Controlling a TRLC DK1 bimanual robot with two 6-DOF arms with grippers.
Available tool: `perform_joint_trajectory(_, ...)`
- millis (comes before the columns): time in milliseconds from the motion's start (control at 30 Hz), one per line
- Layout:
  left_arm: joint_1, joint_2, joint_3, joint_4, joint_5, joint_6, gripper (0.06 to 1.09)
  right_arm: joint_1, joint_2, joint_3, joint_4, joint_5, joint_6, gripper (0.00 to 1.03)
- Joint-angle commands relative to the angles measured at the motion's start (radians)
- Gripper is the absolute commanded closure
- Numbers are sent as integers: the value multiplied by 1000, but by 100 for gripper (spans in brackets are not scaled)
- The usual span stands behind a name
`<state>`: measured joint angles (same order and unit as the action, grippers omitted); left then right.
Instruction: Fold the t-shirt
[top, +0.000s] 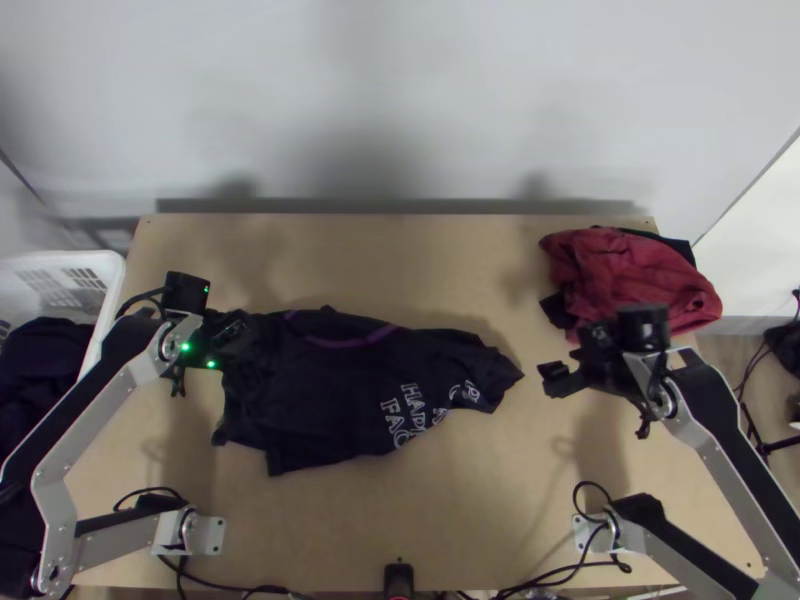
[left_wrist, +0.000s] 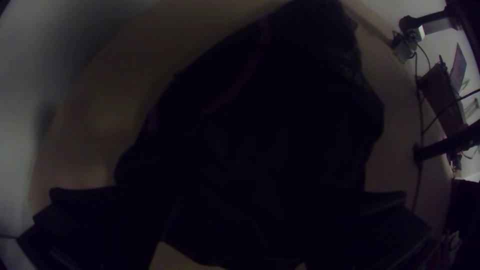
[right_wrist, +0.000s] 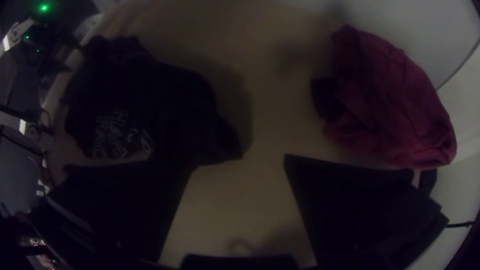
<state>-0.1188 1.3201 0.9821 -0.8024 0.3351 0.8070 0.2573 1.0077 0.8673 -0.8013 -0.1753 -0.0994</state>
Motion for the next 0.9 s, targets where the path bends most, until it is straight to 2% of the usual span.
perform_joint_trajectory(0, -7, 2, 3, 0, -13, -6, 12, 148, 43, 47, -18, -1, 38, 18)
perform_joint_trajectory(133, -7, -2, -3, 0, -21, -3, 12, 258, 92, 65, -13, 8, 32, 18)
perform_joint_trajectory(267, -12, -4, -10, 0, -25, -6, 12, 264, 146, 68, 14, 7, 10, 18)
perform_joint_trajectory(500, -15, -12, -11, 0, -33, -8, 12, 387, 246, 99, 56, 11, 23, 18)
perform_joint_trajectory(667, -21, -12, -14, 0, -34, -8, 12, 385, 350, 87, 129, 16, -19, 19)
perform_joint_trajectory(700, -24, -10, -16, 2, -36, -8, 12, 382, 365, 90, 143, 23, -26, 20)
perform_joint_trajectory(800, -27, -5, -23, 14, -56, -6, 12, 382, 397, 96, 197, 36, -43, 33)
perform_joint_trajectory(867, -18, -2, -23, 32, -71, 3, 12, 376, 420, 102, 215, 45, -54, 34)
